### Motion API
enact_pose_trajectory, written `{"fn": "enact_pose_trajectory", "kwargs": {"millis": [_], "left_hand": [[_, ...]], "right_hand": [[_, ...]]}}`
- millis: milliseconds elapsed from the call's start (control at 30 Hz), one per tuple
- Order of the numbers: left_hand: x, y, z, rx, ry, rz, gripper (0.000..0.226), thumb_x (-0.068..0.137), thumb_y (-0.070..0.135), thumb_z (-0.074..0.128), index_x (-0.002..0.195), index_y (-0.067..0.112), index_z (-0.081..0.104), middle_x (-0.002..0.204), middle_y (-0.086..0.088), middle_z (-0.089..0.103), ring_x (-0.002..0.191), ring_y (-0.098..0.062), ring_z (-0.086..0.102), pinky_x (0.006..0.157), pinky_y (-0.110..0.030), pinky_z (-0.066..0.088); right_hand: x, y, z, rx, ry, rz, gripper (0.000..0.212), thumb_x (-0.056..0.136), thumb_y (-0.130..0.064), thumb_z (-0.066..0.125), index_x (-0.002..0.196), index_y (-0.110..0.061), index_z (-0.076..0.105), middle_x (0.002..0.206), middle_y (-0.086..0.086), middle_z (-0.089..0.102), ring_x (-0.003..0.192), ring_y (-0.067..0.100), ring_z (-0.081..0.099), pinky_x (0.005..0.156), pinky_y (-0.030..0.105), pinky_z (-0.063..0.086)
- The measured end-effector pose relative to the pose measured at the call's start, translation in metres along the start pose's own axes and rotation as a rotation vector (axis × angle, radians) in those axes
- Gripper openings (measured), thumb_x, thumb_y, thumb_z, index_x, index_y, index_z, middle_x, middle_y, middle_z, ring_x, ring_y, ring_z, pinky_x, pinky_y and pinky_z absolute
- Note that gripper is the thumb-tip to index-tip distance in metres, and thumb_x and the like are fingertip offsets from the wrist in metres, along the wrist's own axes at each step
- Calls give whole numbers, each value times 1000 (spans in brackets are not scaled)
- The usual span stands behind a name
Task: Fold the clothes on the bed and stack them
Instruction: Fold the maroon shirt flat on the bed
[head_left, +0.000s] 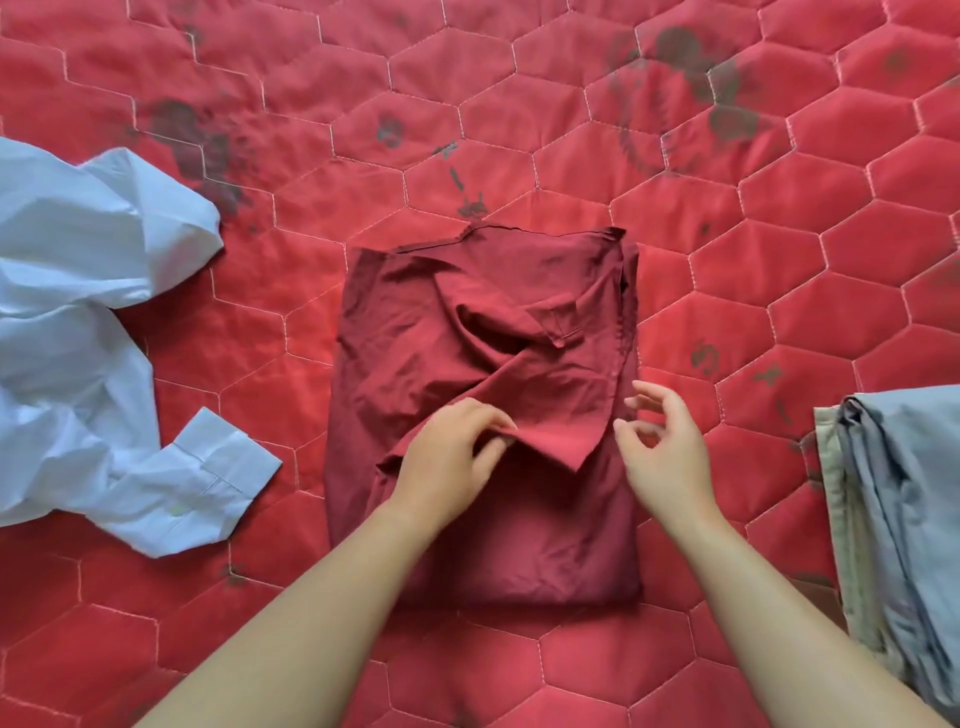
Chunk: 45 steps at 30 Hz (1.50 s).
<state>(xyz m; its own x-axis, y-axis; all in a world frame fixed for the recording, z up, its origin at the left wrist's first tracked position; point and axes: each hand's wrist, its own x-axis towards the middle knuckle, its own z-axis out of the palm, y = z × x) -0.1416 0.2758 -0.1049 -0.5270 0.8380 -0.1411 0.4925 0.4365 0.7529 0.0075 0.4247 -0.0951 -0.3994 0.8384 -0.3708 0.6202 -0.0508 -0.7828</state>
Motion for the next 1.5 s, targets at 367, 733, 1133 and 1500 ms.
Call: {"fn": "enact_pose_trajectory", "kwargs": {"millis": [367,733,1133,1500], "left_hand": [[69,-40,-83,-269,478,-693,19,91,28,55,106,15,56,88,10,57,91,-14,55,77,-22,34],[5,-38,-37,590,-79,-201,56,89,44,49,140,24,36,145,-2,33,130,-20,35,97,-41,37],[-132,-41,-30,367,-273,1,38,79,36,68,113,20,61,116,-2,57,99,-24,59,82,-36,50],[-155,-28,-29,381,-46,21,10,80,13,69,89,12,65,98,-1,66,91,-25,63,77,-42,48]], "right_hand": [[21,-49,29,-244,-154,-431,28,82,-10,63,108,-18,63,109,-3,63,104,15,58,94,18,38],[25,-29,34,-705,-230,-455,55,89,-34,56,140,-25,39,156,-2,16,143,22,13,112,53,17],[-110,59,4,-692,-393,-532,43,66,-34,82,102,-16,66,121,7,57,112,29,54,90,44,45],[-123,56,-2,-525,-228,-626,7,81,-13,64,88,-11,64,97,2,67,91,25,64,80,37,46]]}}
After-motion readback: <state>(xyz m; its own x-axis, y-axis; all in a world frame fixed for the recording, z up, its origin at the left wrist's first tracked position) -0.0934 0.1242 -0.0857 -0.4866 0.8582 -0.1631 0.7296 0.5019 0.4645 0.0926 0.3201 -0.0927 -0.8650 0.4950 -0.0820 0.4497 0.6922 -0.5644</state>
